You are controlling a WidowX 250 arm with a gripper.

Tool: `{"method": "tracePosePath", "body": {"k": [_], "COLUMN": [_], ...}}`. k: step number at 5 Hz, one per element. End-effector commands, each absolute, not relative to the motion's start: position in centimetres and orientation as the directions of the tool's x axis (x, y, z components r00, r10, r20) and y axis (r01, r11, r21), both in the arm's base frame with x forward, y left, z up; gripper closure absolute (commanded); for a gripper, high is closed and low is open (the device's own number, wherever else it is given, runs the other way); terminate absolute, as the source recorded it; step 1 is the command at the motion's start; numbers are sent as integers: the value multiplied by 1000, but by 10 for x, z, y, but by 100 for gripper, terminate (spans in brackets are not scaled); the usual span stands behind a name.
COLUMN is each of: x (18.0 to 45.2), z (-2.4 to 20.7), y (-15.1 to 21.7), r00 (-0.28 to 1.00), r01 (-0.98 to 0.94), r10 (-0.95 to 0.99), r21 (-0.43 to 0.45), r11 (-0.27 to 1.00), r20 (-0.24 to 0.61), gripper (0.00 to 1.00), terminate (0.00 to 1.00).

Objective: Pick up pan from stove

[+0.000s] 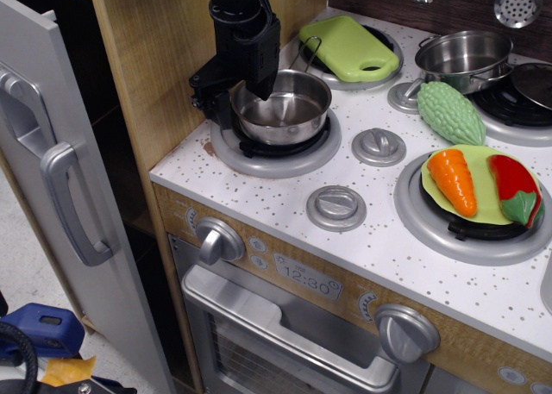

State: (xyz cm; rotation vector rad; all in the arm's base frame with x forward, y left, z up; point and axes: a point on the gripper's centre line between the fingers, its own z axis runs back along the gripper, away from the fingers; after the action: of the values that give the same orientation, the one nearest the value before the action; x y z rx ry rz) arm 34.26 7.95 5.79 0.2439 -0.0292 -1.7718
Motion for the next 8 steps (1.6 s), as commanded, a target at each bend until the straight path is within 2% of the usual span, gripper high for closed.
{"method": "tracePosePath", "body": {"k": [1,2,4,5,8], "x": [343,352,355,354,355], "z": [58,61,49,44,36], "y": [79,84,89,92,91], "r00": [-194,-233,-251,-247,-243], "r01": [964,957,952,952,946], "r10": [-970,-961,-961,-964,-965], "r21": [153,138,153,158,195], "r11": [-216,-254,-267,-261,-258], "r20": [-148,-151,-114,-100,-95], "gripper": [0,0,0,100,100], "terminate": [0,0,0,0,0]}}
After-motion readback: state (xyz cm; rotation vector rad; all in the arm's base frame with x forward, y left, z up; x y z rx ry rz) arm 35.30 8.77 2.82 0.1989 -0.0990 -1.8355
